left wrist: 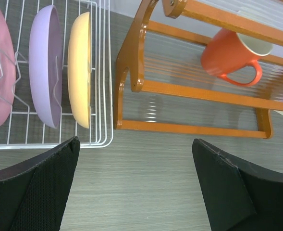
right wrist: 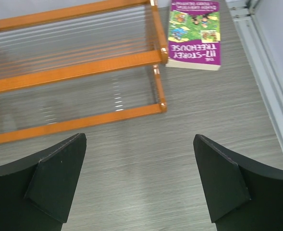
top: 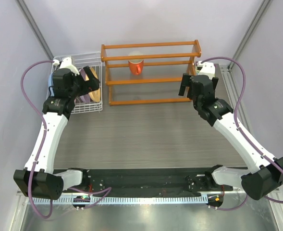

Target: Unload the plates from the dish rack

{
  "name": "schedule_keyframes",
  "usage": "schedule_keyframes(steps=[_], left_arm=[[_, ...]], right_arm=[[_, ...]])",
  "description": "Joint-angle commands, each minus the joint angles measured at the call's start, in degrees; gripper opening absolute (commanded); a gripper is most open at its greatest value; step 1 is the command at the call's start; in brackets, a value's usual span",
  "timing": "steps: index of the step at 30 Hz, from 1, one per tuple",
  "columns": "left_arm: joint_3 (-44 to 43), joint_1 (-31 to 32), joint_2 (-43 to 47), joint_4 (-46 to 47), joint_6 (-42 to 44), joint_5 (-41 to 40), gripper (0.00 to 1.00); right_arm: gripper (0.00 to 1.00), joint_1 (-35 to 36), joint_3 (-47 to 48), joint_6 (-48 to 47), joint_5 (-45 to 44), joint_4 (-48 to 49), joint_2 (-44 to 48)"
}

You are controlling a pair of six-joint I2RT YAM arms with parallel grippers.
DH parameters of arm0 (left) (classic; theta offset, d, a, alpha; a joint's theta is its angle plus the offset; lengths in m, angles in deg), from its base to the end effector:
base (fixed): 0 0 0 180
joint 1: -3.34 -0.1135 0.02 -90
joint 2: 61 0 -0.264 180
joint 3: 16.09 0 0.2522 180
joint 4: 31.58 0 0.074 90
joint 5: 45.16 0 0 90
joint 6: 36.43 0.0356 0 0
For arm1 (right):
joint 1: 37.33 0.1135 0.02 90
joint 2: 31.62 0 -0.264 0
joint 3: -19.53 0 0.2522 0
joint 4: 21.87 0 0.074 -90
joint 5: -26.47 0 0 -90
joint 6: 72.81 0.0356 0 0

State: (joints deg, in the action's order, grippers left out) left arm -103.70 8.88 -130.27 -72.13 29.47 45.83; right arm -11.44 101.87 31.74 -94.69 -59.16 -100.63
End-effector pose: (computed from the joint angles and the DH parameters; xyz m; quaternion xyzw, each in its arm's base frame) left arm 0.2661 -0.0264 0.3983 -0.1291 0.8199 -0.1496 0.5373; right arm 0.2476 0.0997 0.3757 0.0658 0.8182 -0.0299 0.5704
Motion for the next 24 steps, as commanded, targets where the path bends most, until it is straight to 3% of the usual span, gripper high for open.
schedule_keyframes(steps=[1, 4, 11, 15, 24], left_arm=[[-0.6, 0.0, 1.7, 4.6, 0.5, 5.1, 0.99], [1.3, 0.0, 1.4, 7.8, 2.0, 11.3, 1.00], [0.5, 0.0, -4.6, 11.1, 3.4, 7.6, 0.99], [0.0, 0.1, -9.1, 13.2, 4.2, 3.8, 0.99], [-1.3, 1.4, -17.6, 15.8, 7.4, -13.4, 0.95]], right_arm=[[1.00, 0.0, -0.8, -0.2, -5.7, -0.1, 1.3], [1.00, 0.1, -0.9, -1.0, -6.7, -0.1, 0.9], [0.99, 0.0, -0.9, -2.3, -8.0, -0.1, -1.6], [1.00, 0.0, -1.5, -2.3, -8.2, -0.2, -2.0], [1.00, -1.2, -1.3, -3.9, -8.5, 0.3, -4.8]])
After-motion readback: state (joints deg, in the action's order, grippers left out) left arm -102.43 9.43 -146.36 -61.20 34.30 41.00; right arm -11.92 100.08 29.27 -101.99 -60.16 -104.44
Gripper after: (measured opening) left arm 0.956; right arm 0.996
